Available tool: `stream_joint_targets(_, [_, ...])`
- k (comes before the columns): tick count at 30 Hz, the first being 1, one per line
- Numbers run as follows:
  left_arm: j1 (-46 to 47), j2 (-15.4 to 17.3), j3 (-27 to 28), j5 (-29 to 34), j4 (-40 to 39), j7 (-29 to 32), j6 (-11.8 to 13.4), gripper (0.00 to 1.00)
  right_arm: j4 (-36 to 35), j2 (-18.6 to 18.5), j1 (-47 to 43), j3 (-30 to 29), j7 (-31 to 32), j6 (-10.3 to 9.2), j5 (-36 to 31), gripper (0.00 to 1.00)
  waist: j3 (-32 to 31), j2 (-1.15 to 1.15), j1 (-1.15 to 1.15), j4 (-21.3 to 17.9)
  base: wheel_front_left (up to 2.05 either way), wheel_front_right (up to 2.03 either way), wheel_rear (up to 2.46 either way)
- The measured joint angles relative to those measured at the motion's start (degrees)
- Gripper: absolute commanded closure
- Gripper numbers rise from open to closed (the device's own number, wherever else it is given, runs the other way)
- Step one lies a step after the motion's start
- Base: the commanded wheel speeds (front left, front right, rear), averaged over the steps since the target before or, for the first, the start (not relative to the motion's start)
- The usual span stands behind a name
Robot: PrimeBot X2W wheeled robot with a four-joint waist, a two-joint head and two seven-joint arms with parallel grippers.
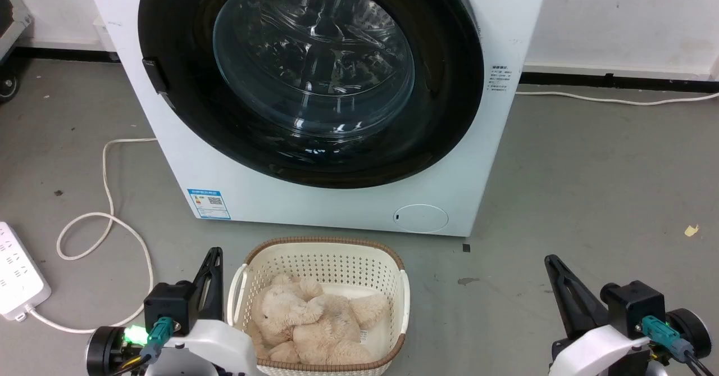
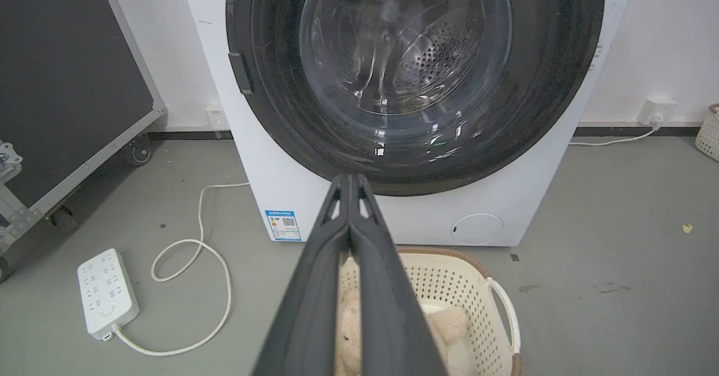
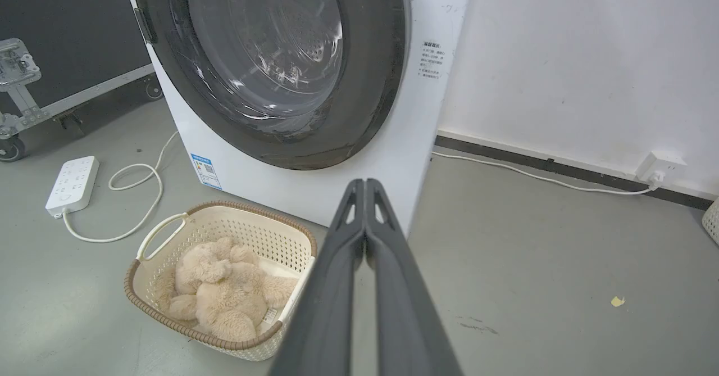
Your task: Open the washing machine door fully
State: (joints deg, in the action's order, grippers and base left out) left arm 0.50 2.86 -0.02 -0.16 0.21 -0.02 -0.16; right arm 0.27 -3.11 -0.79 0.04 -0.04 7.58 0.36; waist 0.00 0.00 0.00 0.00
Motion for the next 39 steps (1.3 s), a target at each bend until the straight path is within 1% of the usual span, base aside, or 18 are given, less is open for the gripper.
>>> stream_joint_targets(25, [0.0,0.0,0.01,0.0,0.0,0.0,0.0,1.0,0.0,0.0,0.01,0.0,0.0,0.0,0.0,1.0,0.0,0.0,0.0,0.0,0.0,0.0,0.0])
stream_joint_targets(26, [0.01,0.0,0.01,-0.01,0.01,0.0,-0.01,0.0,0.01,0.0,-0.01,0.01,-0.01,0.0,0.02,0.0,0.0,0.0,0.0,0.0,0.0,0.0,0.0])
stream_joint_targets(39, [0.01,0.0,-0.64,-0.03,0.01,-0.62,0.07,0.0,0.05,0.0,-0.04,0.0,-0.59,0.01,0.31,0.0,0.18,0.0,0.0,0.02,0.0,0.0,0.0])
